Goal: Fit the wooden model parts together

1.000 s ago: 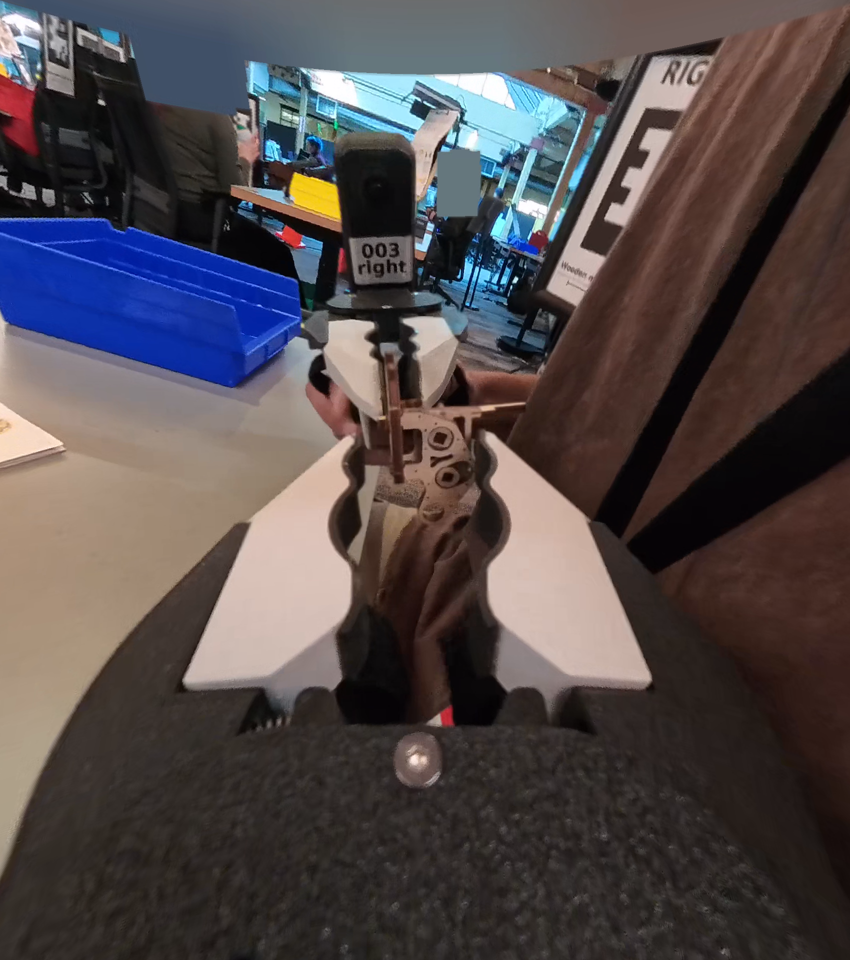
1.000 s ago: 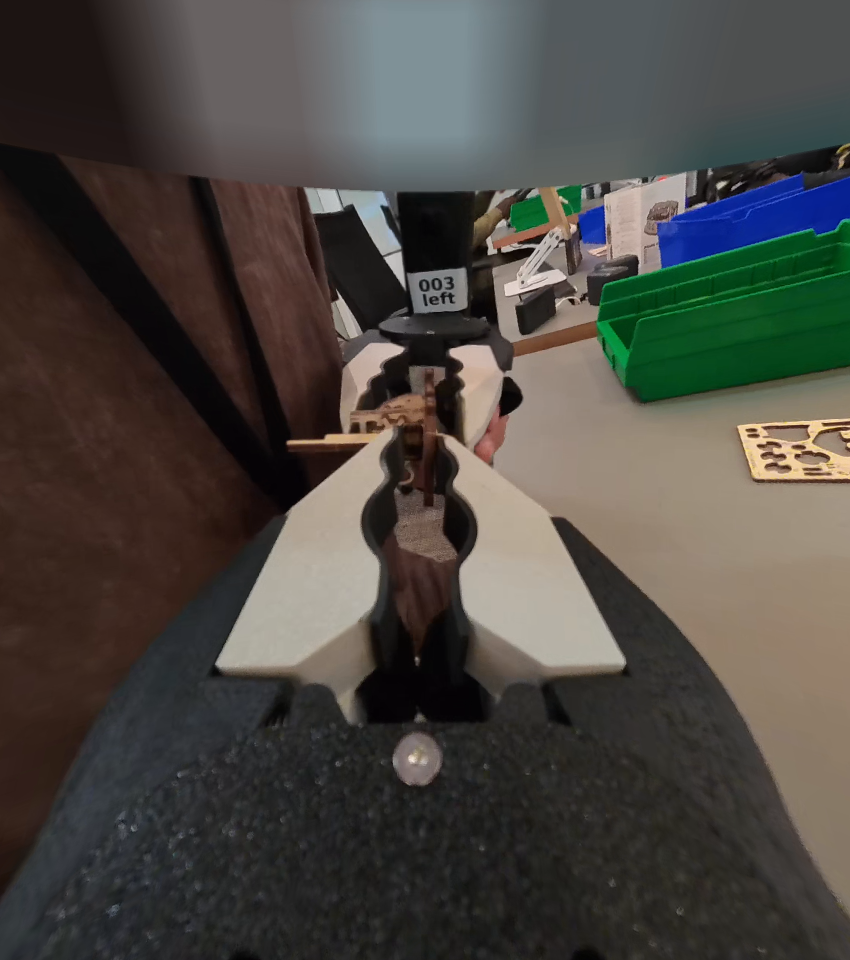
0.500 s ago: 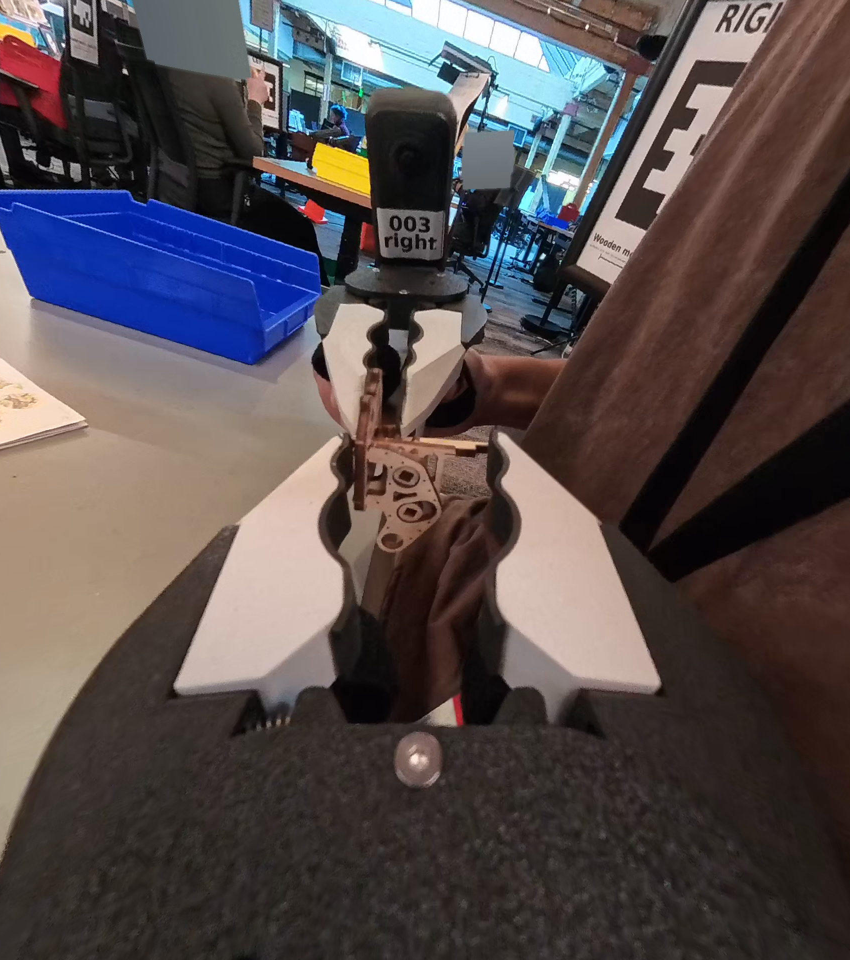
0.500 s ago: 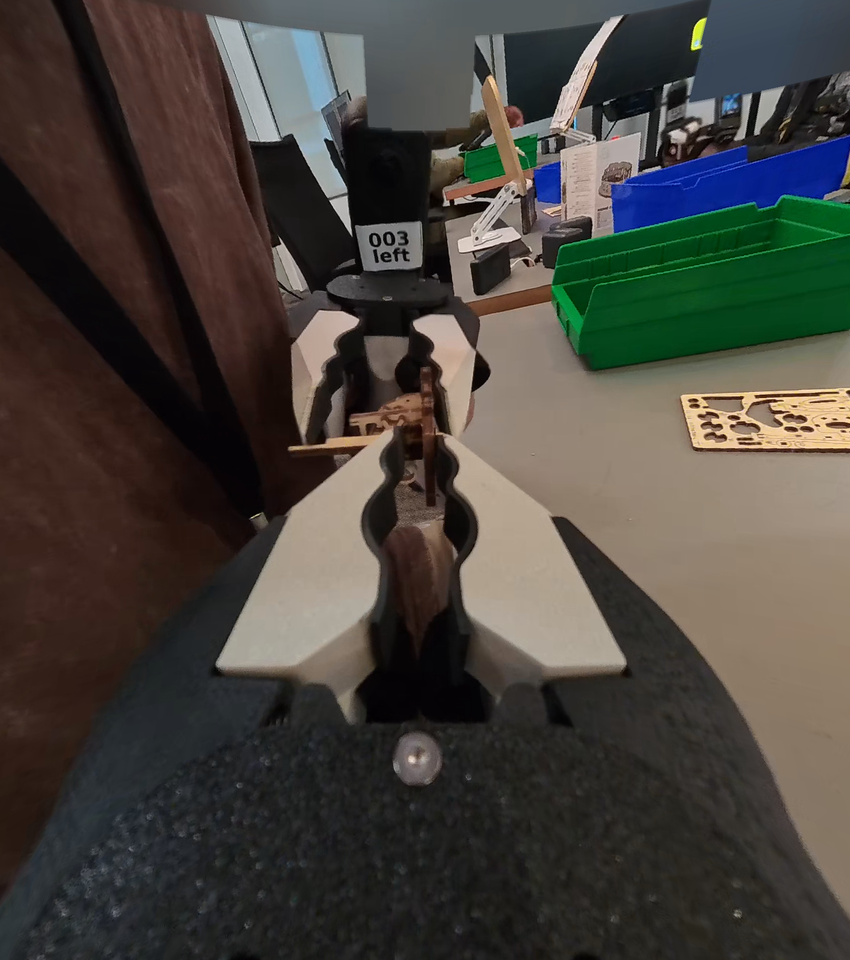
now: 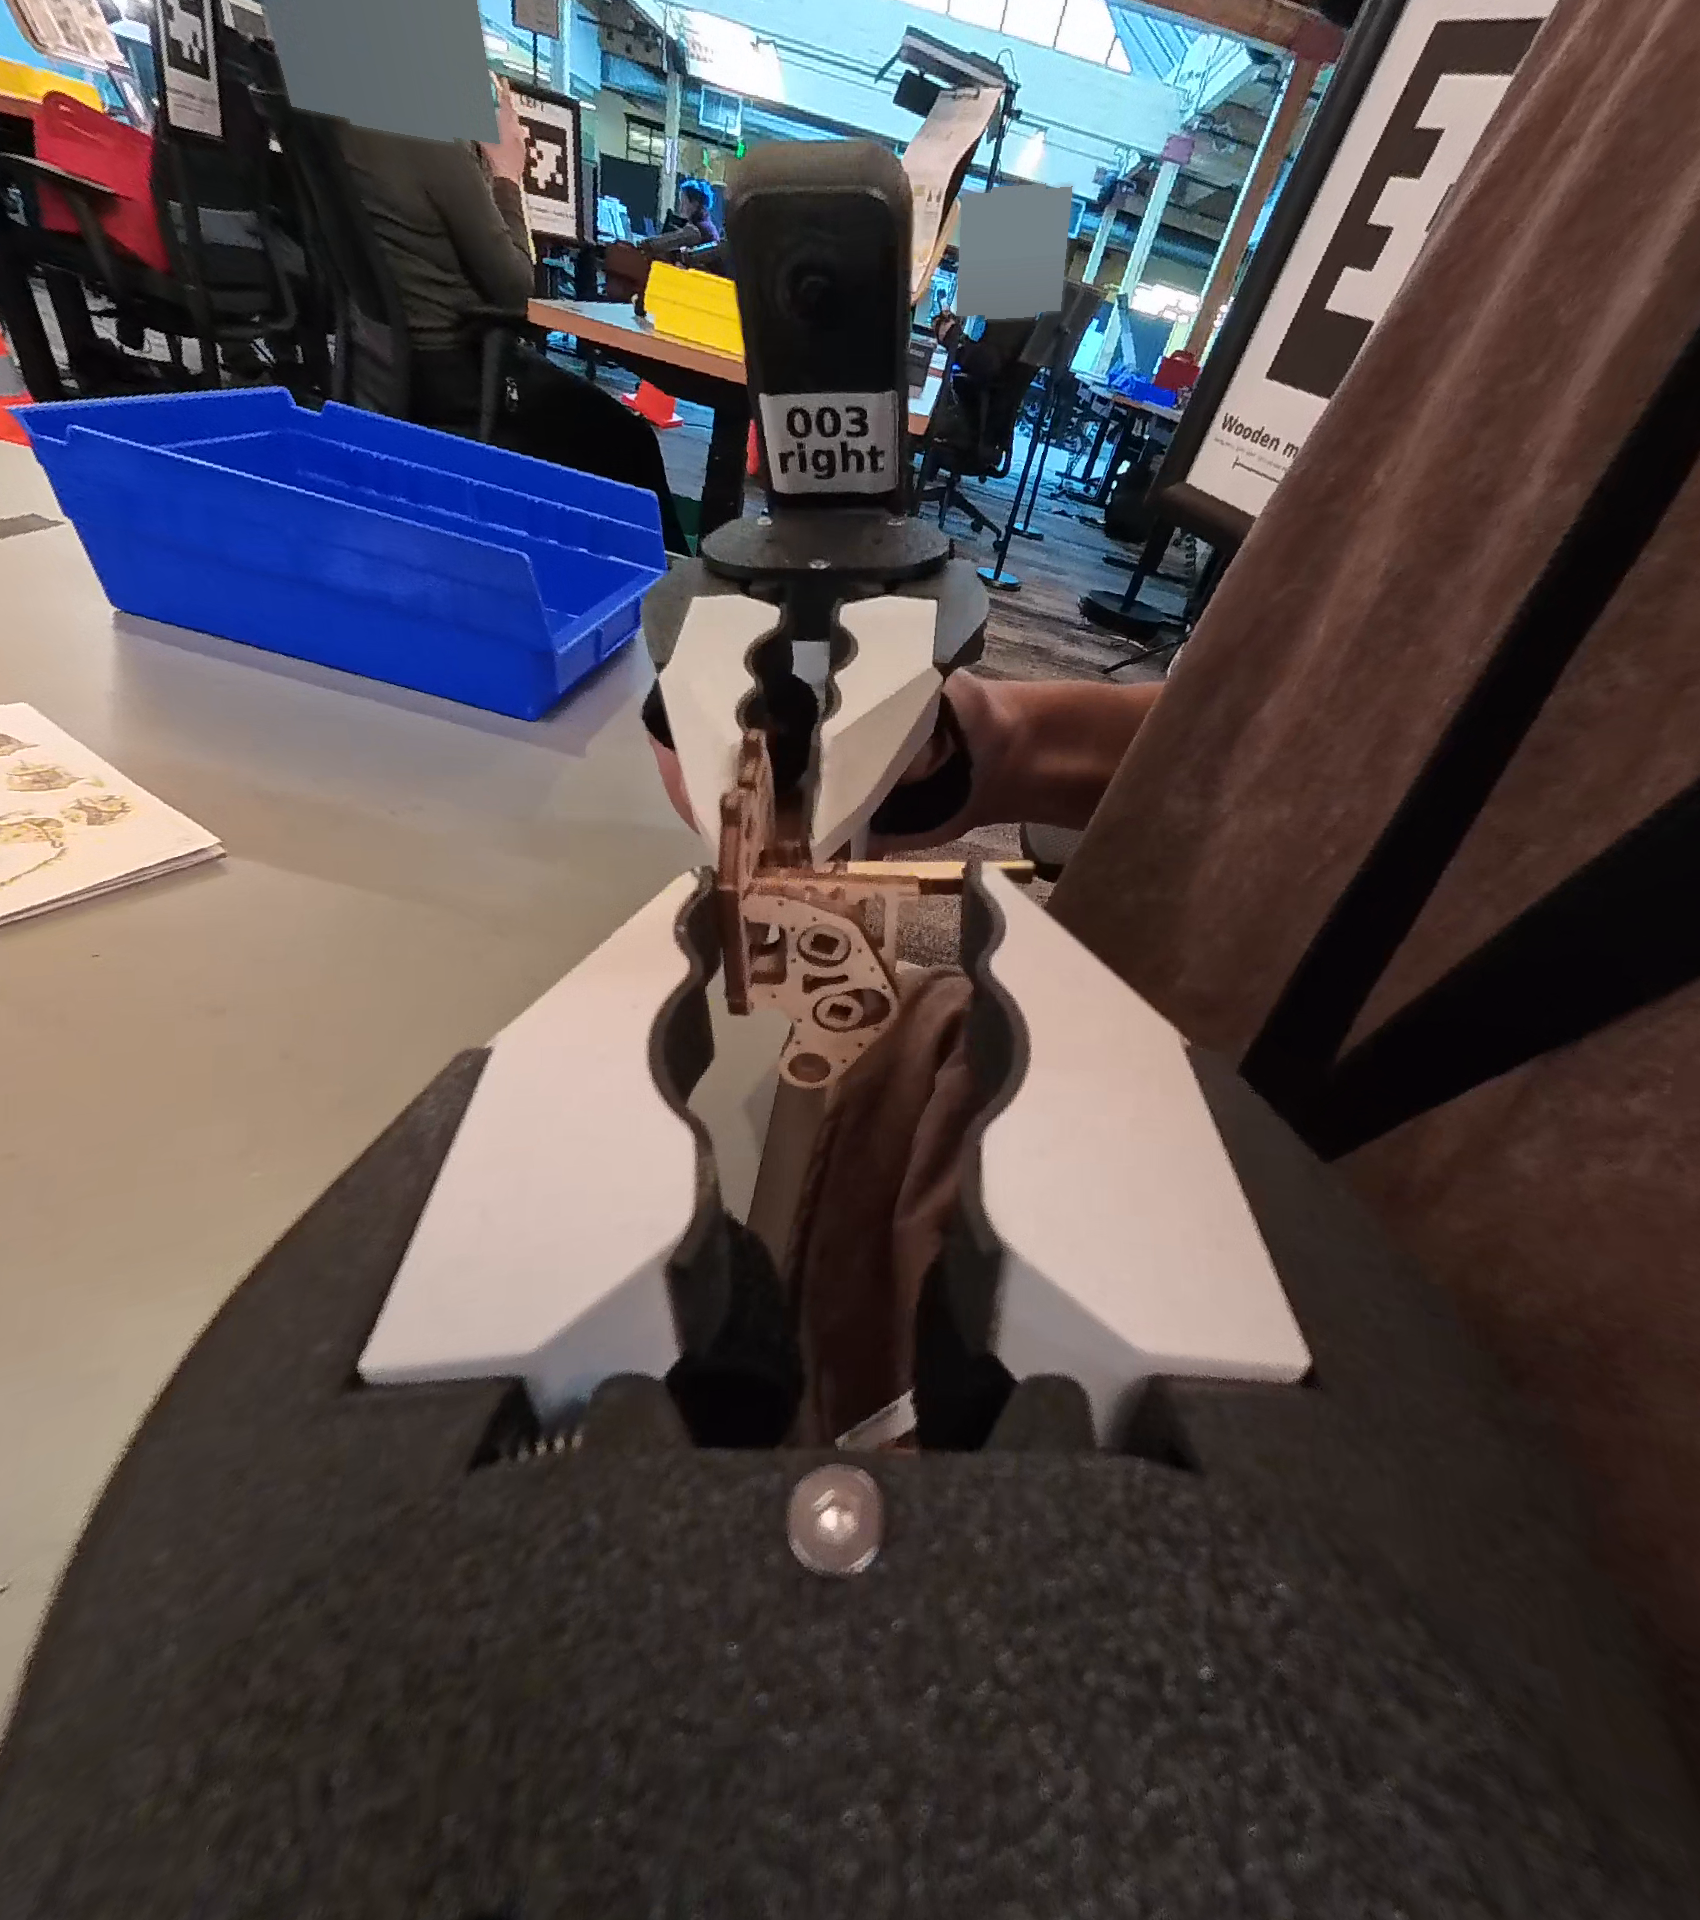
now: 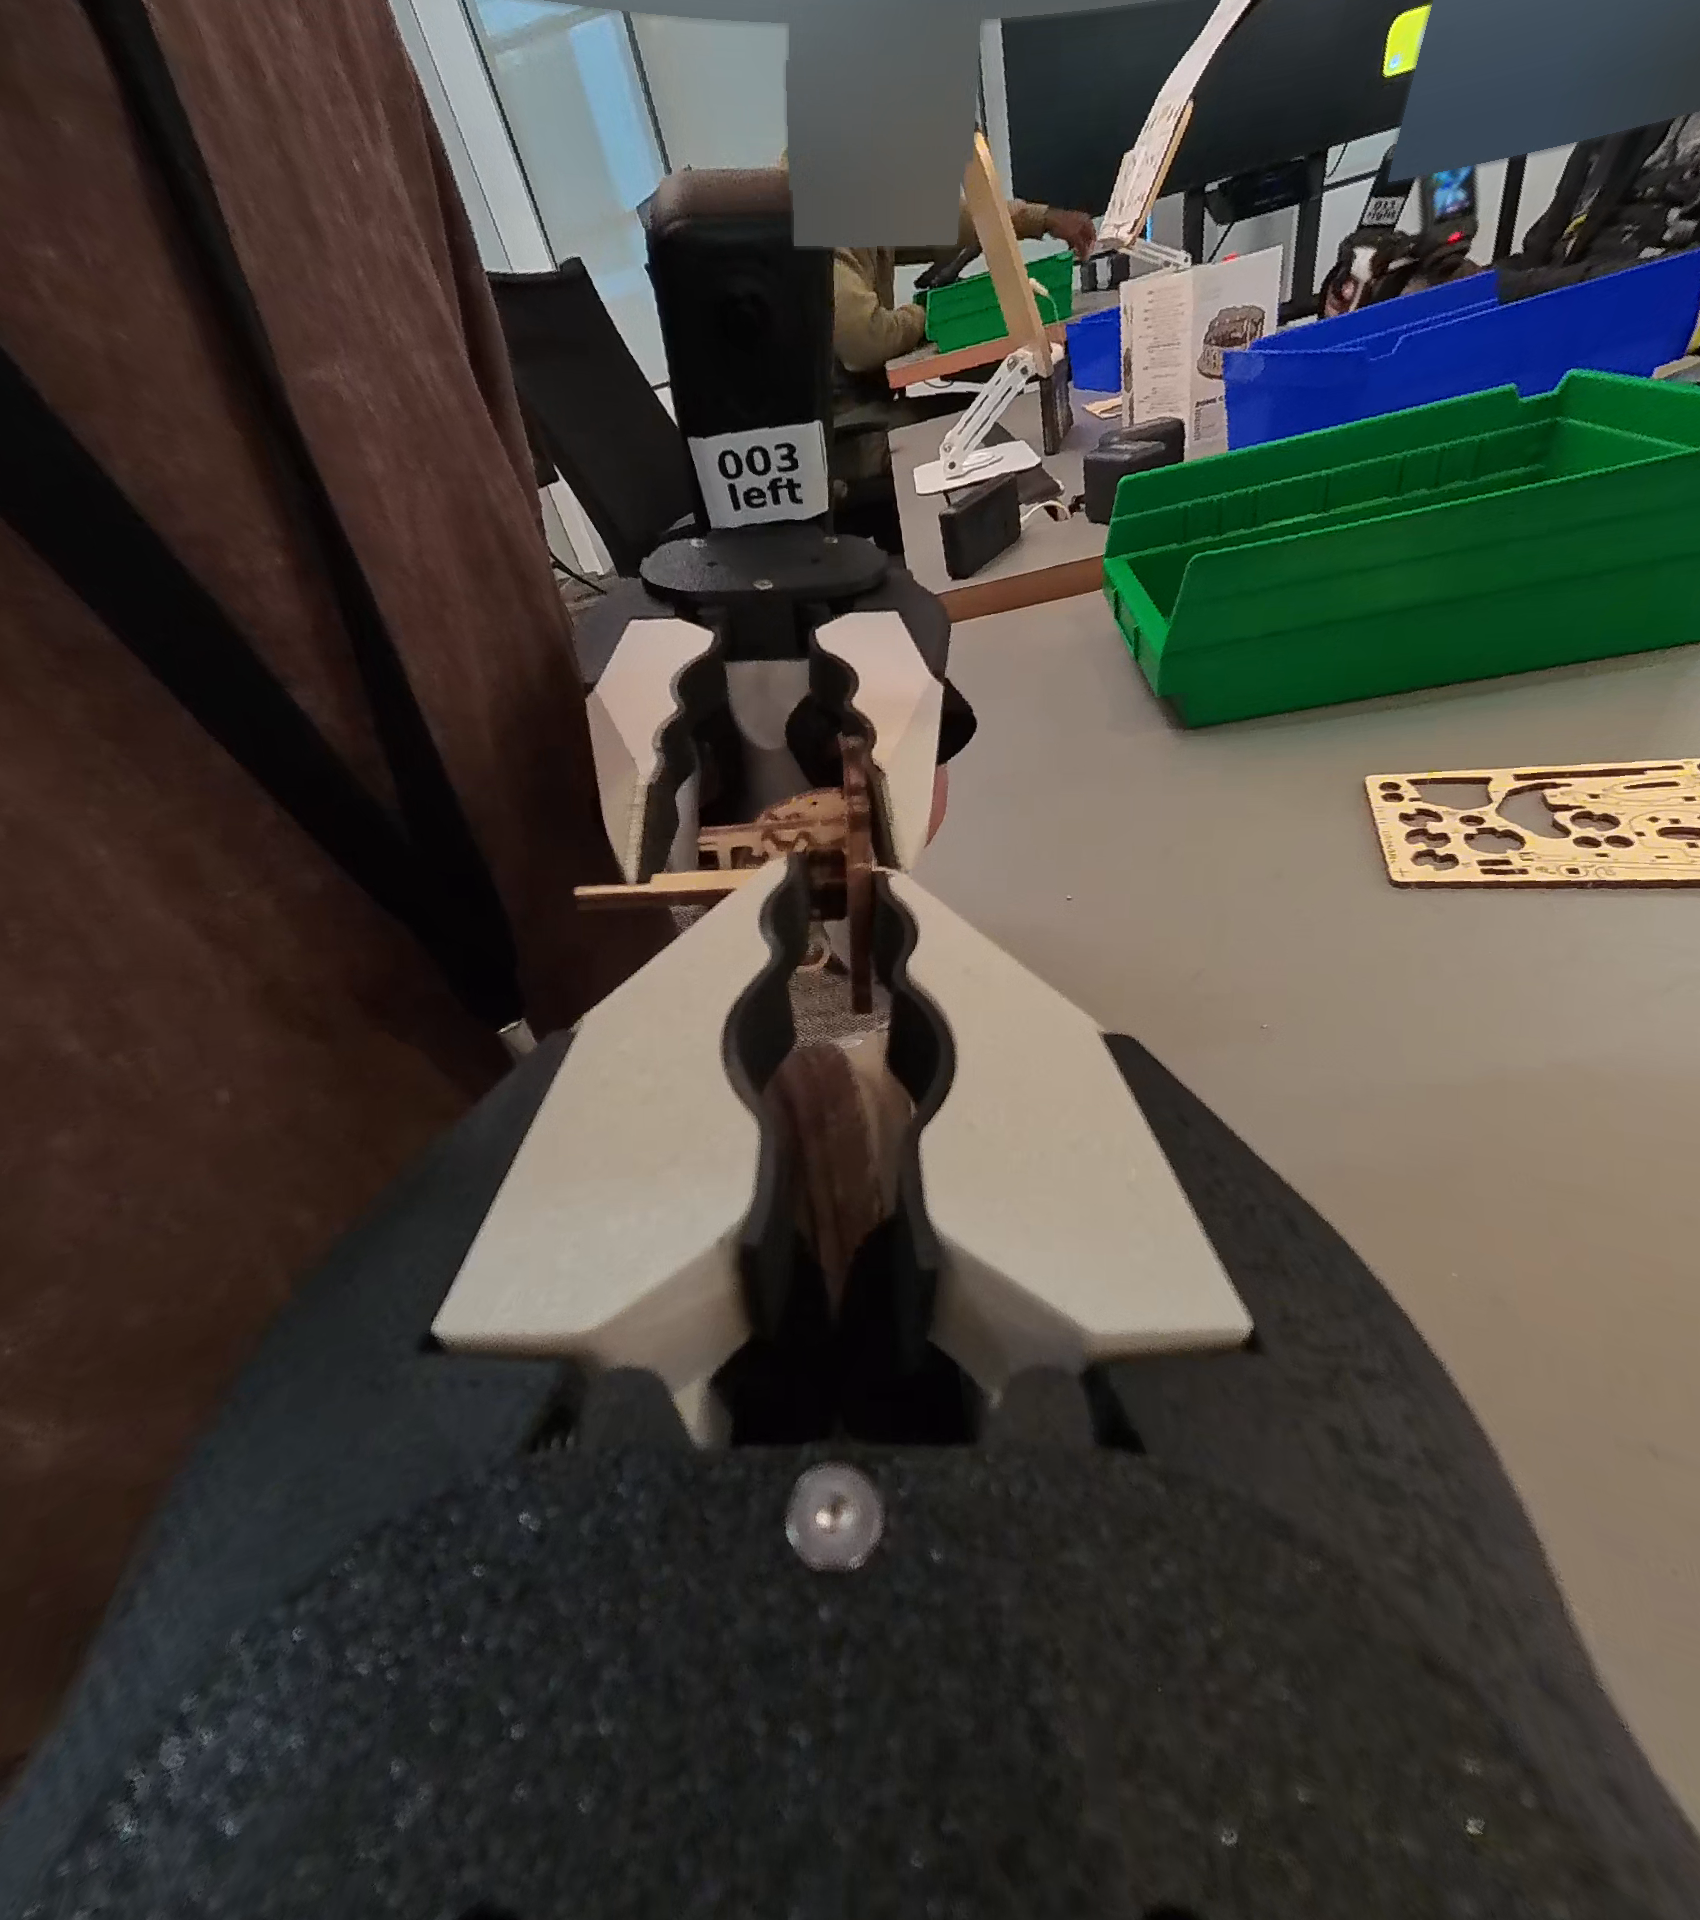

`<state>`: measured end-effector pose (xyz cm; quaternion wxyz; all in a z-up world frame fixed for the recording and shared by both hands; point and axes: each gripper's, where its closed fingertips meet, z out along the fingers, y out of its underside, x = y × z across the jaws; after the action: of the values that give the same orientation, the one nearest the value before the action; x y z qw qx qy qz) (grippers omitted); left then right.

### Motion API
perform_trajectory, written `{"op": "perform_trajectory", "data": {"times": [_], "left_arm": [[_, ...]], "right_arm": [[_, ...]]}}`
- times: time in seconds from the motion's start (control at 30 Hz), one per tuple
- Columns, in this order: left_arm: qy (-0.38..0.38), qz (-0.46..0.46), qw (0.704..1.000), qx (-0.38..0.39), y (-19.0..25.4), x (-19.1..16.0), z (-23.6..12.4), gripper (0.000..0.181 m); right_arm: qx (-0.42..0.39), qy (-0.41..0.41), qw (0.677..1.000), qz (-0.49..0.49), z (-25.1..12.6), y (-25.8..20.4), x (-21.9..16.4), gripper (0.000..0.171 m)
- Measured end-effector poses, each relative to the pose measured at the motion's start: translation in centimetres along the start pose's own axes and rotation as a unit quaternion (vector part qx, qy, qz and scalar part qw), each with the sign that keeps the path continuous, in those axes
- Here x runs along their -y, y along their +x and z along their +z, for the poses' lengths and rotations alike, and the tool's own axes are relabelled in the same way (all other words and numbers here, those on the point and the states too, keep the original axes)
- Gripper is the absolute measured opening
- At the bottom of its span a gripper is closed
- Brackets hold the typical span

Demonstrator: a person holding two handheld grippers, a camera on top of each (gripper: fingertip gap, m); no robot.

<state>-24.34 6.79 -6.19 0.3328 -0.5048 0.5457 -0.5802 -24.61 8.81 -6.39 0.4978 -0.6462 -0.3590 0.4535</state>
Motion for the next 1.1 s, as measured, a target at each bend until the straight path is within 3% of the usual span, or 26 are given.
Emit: {"op": "perform_trajectory", "data": {"times": [0.57, 0.8, 1.0, 1.1], "left_arm": [[-0.024, 0.014, 0.999, 0.021, -0.1, -0.1, -0.1, 0.043], [0.019, 0.003, 1.000, -0.018, 0.6, 1.0, -0.4, 0.044], [0.027, -0.022, 0.998, -0.050, 0.7, 1.3, -1.1, 0.031], [0.022, 0.000, 0.999, -0.033, 0.6, 1.1, -0.9, 0.042]], "right_arm": [[-0.004, 0.002, 1.000, -0.009, 0.1, -0.2, 0.1, 0.012], [0.026, 0.045, 0.999, 0.012, 0.0, -0.7, 1.0, 0.011], [0.040, 0.063, 0.997, 0.021, 0.0, -0.9, 1.0, 0.011], [0.034, 0.055, 0.998, 0.018, 0.1, -0.7, 0.8, 0.011]]}}
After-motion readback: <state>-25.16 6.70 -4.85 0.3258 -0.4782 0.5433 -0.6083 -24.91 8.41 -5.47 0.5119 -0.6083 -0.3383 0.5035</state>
